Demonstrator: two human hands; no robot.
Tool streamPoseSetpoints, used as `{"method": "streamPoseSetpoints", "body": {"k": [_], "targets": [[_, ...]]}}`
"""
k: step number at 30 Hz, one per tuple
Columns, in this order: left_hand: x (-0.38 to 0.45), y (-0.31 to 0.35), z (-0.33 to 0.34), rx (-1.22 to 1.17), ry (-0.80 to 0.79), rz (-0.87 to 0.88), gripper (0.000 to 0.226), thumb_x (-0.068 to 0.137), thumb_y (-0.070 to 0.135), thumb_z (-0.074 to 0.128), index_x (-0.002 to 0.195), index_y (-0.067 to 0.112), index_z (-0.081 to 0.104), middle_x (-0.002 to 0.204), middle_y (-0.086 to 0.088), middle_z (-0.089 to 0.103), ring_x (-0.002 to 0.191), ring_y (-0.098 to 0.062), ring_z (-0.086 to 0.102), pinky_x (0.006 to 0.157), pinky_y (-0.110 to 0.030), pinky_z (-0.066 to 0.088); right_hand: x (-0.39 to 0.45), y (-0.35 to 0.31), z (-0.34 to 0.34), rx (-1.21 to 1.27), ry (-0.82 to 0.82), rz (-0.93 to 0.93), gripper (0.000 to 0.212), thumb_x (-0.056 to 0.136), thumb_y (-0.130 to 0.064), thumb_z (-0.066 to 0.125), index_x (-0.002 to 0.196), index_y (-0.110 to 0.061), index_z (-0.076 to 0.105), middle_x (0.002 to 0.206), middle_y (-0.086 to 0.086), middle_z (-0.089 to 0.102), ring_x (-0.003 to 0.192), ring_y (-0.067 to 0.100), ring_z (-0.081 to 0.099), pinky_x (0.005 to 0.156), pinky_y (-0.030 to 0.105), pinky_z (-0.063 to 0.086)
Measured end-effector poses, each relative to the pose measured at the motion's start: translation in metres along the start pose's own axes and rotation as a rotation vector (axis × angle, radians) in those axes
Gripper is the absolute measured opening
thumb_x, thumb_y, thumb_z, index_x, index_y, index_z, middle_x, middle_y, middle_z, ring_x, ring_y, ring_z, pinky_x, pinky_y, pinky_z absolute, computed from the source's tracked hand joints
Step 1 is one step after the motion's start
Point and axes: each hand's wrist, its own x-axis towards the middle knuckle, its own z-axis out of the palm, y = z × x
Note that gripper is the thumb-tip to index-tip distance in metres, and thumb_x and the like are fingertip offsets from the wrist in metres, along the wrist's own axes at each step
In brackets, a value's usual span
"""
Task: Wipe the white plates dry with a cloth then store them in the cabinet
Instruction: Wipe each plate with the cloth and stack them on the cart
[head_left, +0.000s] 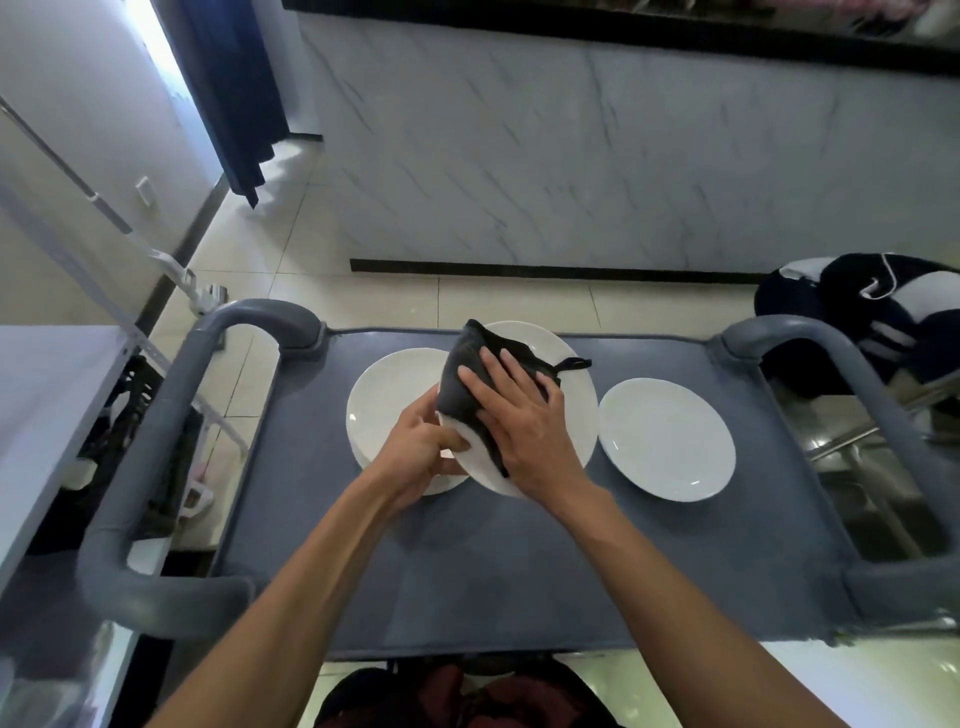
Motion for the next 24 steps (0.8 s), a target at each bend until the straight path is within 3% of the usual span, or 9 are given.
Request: {"method": "streamPoseSetpoints", "body": {"k": [5,9,15,20,24], "targets": [[-0.002,-0.001,0.034,0.007,0.014,0.015,0.066,0.078,-0.025,0.045,0.121,0.022,0.066,0.113,-0.015,0.072,0.099,-0.031,0.07,0.08,-0.052,0.055,0.001,0.019,-0.023,-0.042,0.035,0.079,0.05,0.103,-0.026,0.036,0.152,-0.031,0.035,0.162,0.002,0.031,0.149,0.02,0.028,0.11,0.045,0.026],[-0.002,0.001,0.062,0.013,0.026,0.043,0.068,0.076,-0.022,0.046,0.121,0.024,0.068,0.118,-0.017,0.07,0.097,-0.03,0.068,0.072,-0.044,0.047,0.003,0.043,-0.041,-0.046,0.063,0.155,0.049,0.103,-0.027,0.036,0.152,-0.03,0.039,0.161,0.001,0.033,0.148,0.019,0.031,0.108,0.048,0.032],[0.0,-0.001,0.098,-0.009,0.082,0.082,0.063,0.075,-0.02,0.048,0.125,0.016,0.065,0.118,-0.021,0.067,0.095,-0.032,0.064,0.056,-0.034,0.053,-0.004,0.082,-0.07,-0.049,0.063,0.222,0.05,0.102,-0.031,0.029,0.151,-0.03,0.041,0.16,0.001,0.035,0.147,0.02,0.032,0.106,0.046,0.03],[0.003,-0.003,0.125,-0.035,0.131,0.124,0.063,0.075,-0.02,0.049,0.123,0.017,0.066,0.107,-0.013,0.069,0.093,-0.03,0.064,0.059,-0.036,0.054,-0.017,0.113,-0.088,-0.058,0.068,0.266,0.05,0.101,-0.026,0.036,0.15,-0.03,0.042,0.16,0.001,0.035,0.147,0.02,0.032,0.108,0.047,0.027],[0.006,-0.003,0.146,-0.042,0.189,0.163,0.057,0.075,-0.021,0.048,0.109,0.02,0.069,0.095,-0.008,0.07,0.086,-0.027,0.063,0.06,-0.037,0.056,-0.032,0.127,-0.099,-0.062,0.064,0.28,0.05,0.101,-0.025,0.036,0.151,-0.029,0.041,0.16,0.002,0.035,0.147,0.022,0.032,0.108,0.05,0.031]]}}
